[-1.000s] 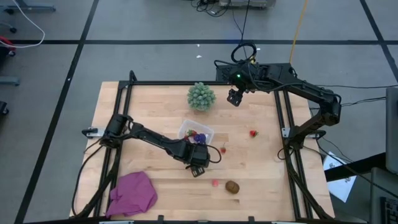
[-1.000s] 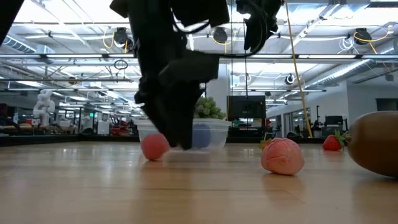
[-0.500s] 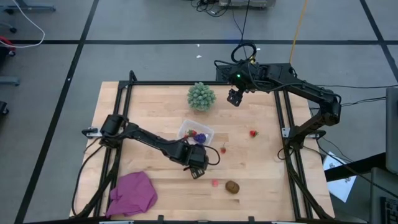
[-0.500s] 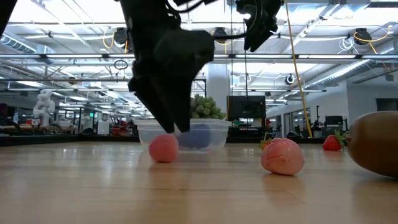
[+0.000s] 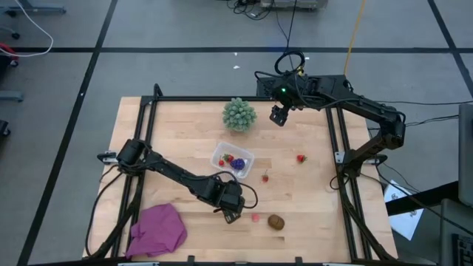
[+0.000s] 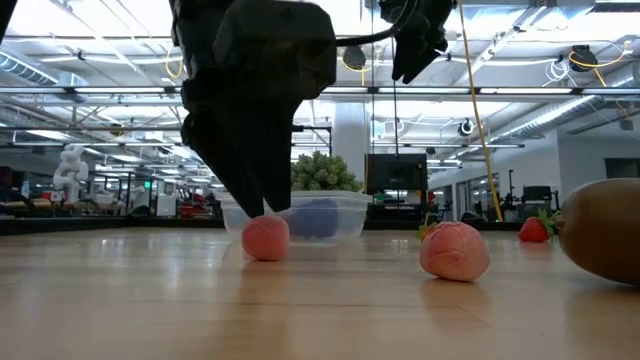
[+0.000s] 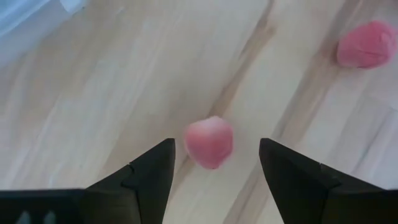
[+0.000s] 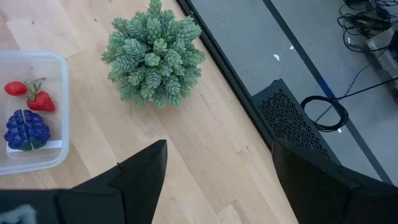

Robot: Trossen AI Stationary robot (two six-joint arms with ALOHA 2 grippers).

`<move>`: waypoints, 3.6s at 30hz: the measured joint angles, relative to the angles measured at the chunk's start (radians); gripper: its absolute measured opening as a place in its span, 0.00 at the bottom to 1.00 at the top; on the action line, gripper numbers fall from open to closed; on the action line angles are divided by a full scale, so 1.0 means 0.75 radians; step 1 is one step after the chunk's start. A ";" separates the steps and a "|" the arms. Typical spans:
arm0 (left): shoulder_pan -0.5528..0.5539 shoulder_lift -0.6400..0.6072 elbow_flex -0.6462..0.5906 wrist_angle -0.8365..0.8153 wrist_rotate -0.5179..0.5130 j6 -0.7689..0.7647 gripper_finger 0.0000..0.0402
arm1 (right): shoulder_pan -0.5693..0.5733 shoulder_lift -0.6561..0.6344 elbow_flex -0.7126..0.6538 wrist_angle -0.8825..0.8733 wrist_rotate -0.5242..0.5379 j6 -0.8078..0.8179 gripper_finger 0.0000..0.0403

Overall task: Pick and placing Produce into tupperware
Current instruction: Put the left apricot into the transparent bin

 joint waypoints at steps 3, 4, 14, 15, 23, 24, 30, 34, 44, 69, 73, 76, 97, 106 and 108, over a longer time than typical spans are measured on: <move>-0.003 0.000 0.000 0.010 -0.008 -0.009 0.60 | 0.000 0.000 0.000 0.000 0.000 0.000 0.70; -0.003 0.000 0.000 0.020 -0.008 -0.009 0.60 | 0.000 0.000 0.000 0.000 0.000 0.000 0.70; -0.014 0.020 0.003 0.061 0.011 -0.020 0.60 | 0.000 0.000 0.000 0.000 0.000 0.001 0.70; -0.016 0.024 0.003 0.060 0.011 -0.021 0.60 | 0.000 0.000 0.000 0.000 0.000 0.001 0.70; -0.017 0.025 0.001 0.064 0.011 -0.028 0.60 | 0.000 0.000 0.000 0.000 0.000 0.001 0.70; -0.017 0.025 0.001 0.065 0.011 -0.028 0.60 | 0.000 0.000 0.000 0.000 0.000 0.001 0.70; -0.022 0.025 0.001 0.084 0.011 -0.028 0.60 | 0.000 0.000 0.000 0.000 0.000 0.001 0.70; -0.030 0.048 0.001 0.114 0.024 -0.013 0.60 | 0.000 0.000 0.000 0.001 0.000 0.001 0.70; -0.030 0.096 0.000 0.128 0.064 -0.021 0.60 | 0.000 0.000 0.000 0.022 -0.001 0.001 0.70; -0.023 0.095 0.001 0.156 0.032 -0.007 0.54 | 0.000 0.000 0.000 0.039 0.000 0.001 0.70; -0.023 0.095 0.001 0.163 0.037 0.012 0.43 | 0.000 0.000 0.000 0.039 0.000 0.001 0.70; -0.023 0.095 0.001 0.166 0.038 0.015 0.36 | 0.000 0.000 0.000 0.039 0.000 0.001 0.70; 0.006 -0.144 0.001 -0.112 -0.210 0.081 0.34 | -0.001 -0.001 0.000 0.070 0.002 -0.046 0.70; 0.034 -0.302 0.002 -0.477 -0.363 0.062 0.34 | -0.003 -0.001 -0.001 0.218 0.011 -0.176 0.70; 0.048 -0.317 0.002 -0.536 -0.380 0.068 0.34 | -0.002 -0.001 -0.001 0.269 0.042 -0.201 0.70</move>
